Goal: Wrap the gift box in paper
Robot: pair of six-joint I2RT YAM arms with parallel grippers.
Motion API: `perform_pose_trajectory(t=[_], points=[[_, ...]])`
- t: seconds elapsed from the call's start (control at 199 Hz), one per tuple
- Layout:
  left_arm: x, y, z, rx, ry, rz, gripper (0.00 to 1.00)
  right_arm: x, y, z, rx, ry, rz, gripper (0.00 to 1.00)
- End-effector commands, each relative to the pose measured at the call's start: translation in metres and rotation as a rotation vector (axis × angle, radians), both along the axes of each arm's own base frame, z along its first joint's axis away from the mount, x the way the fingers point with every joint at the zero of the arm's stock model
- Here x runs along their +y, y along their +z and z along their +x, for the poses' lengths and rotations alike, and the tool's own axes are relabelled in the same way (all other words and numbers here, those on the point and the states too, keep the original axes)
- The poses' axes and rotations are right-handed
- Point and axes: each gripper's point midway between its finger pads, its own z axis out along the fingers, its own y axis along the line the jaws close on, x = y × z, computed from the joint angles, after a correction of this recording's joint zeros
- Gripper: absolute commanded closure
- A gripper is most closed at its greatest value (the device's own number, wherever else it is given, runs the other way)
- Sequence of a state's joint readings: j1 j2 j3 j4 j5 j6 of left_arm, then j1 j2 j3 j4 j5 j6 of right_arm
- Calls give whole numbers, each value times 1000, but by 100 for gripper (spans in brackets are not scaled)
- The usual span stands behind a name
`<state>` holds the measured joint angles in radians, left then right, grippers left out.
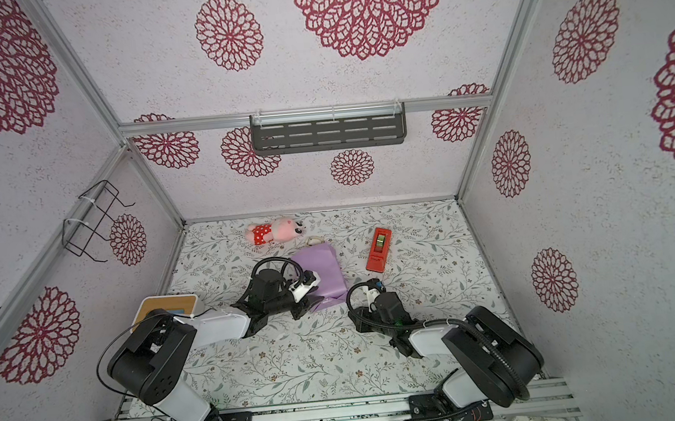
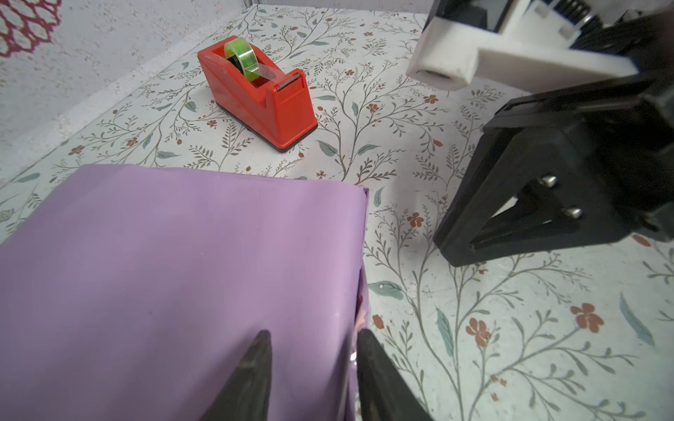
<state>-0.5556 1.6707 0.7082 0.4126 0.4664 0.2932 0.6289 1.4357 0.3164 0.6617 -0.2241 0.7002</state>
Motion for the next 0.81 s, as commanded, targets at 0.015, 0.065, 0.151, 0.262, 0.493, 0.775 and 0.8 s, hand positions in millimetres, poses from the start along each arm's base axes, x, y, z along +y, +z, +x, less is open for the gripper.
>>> perform_pose_trajectory(t=[0.015, 0.065, 0.151, 0.262, 0.493, 0.775, 0.8], points=[[-7, 34, -5, 14, -32, -100, 51, 2, 15, 4, -43, 1, 31, 83], [-7, 42, -4, 11, -22, -122, 46, 2, 16, 5, -45, 0, 32, 82], [-5, 58, -3, -2, 0, -161, 39, 2, 22, 7, -56, 0, 29, 82], [9, 79, 2, -15, 119, -221, 30, -3, 34, 14, -82, -24, 3, 79], [79, 89, 21, 138, 656, -396, 13, -18, 61, 50, -94, -168, -45, 49], [68, 41, 29, 638, 860, -506, 5, 17, 72, 104, 19, -130, 105, 25], [65, 37, 32, 666, 863, -513, 6, 23, 71, 107, 28, -114, 127, 25]])
